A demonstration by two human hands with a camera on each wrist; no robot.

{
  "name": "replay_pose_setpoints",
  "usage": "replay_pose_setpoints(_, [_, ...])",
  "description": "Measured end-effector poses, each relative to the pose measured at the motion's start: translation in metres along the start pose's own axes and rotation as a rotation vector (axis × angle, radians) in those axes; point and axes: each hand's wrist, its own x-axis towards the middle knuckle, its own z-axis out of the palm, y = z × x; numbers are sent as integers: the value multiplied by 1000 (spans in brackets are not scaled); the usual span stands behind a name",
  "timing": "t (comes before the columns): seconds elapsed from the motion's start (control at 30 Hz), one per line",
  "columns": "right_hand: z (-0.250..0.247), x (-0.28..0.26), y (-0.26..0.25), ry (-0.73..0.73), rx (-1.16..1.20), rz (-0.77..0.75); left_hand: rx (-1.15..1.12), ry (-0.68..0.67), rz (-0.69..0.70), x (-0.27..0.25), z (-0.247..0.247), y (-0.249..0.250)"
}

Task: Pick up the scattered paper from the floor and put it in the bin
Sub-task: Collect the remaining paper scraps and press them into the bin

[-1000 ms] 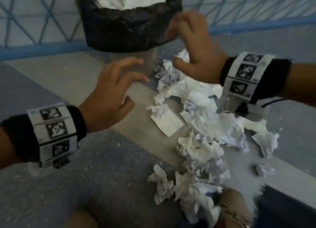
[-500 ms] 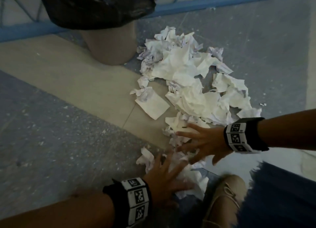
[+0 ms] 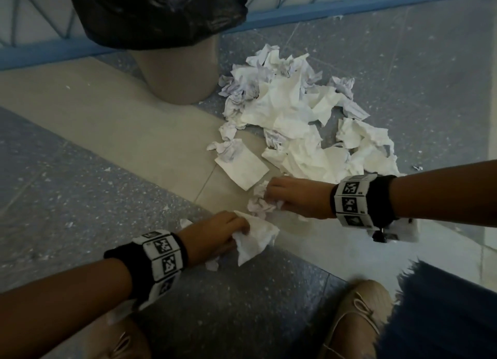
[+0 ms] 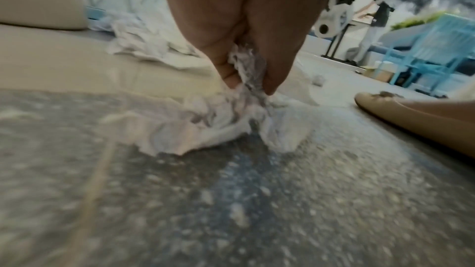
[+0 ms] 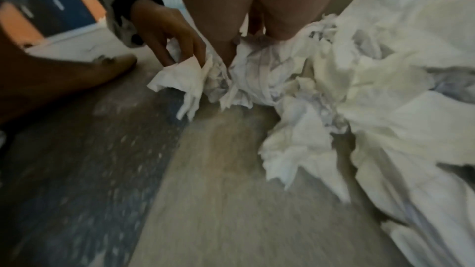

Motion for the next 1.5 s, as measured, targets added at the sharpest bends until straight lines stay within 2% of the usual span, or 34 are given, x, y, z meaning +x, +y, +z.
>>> replay_pose_setpoints(0.07, [-14,4,-4,82,131,83,-145,34,-109,-7,-14,-7])
replay_pose_setpoints(0.1, [-22,7,-6,114,185,120,-172,57,-120,-10,-23,-10])
replay_pose_setpoints(0.2, [-47,15,-13,192,293,170,-11,91,-108,-16,-52,-20])
replay_pose_setpoints(0.3, [-69,25,-19,256,278,103,7,157,-44,-21,-81,-20])
replay_pose_setpoints(0.37, [-92,28,-22,394,255,8,-15,332,26,-28,-104,-14])
replay_pose_setpoints(0.43, [-128,28,-29,579,211,-103,-65,567,116,-39,-133,-3])
replay_pose_setpoints(0.5, [-170,23,-38,774,75,-231,-15,807,210,-49,-170,12])
replay_pose_setpoints(0.57, [-213,22,-44,963,-48,-315,52,1019,234,-54,-209,27])
replay_pose_setpoints(0.63, [-253,29,-51,1143,-57,-326,92,1215,197,-54,-251,40])
replay_pose_setpoints(0.67, [-270,37,-53,1212,-41,-317,86,1278,131,-50,-272,45])
replay_pose_setpoints(0.73, [-297,62,-56,1289,-47,-256,31,1316,-48,-37,-310,47])
replay_pose_setpoints(0.83, [-310,112,-60,1209,-41,-141,-116,1287,-203,-9,-342,37])
replay_pose_setpoints(0.9, [-306,148,-59,1025,-64,3,-144,1250,-283,7,-348,32])
replay_pose_setpoints(0.93, [-302,164,-57,883,-100,127,-107,1203,-357,13,-348,27])
replay_pose_setpoints(1.0, [-293,182,-52,601,-180,308,78,992,-570,21,-345,17])
replay_pose_setpoints(1.07, [-293,184,-52,447,-176,298,311,784,-708,17,-341,0])
replay_pose_setpoints(1.13, [-301,174,-55,431,-155,252,448,766,-756,10,-339,-15])
replay_pose_setpoints(1.23, [-308,170,-54,502,-169,253,525,742,-668,0,-339,-21])
replay_pose_setpoints(1.37, [-292,183,-55,244,-114,335,460,729,-537,4,-345,-18])
replay_pose_setpoints(1.4, [-290,185,-56,229,-122,323,447,712,-513,7,-344,-18])
replay_pose_setpoints(1.43, [-288,183,-59,254,-121,323,444,708,-487,10,-345,-19])
replay_pose_setpoints(1.5, [-286,180,-58,401,-134,282,467,732,-450,15,-343,-20])
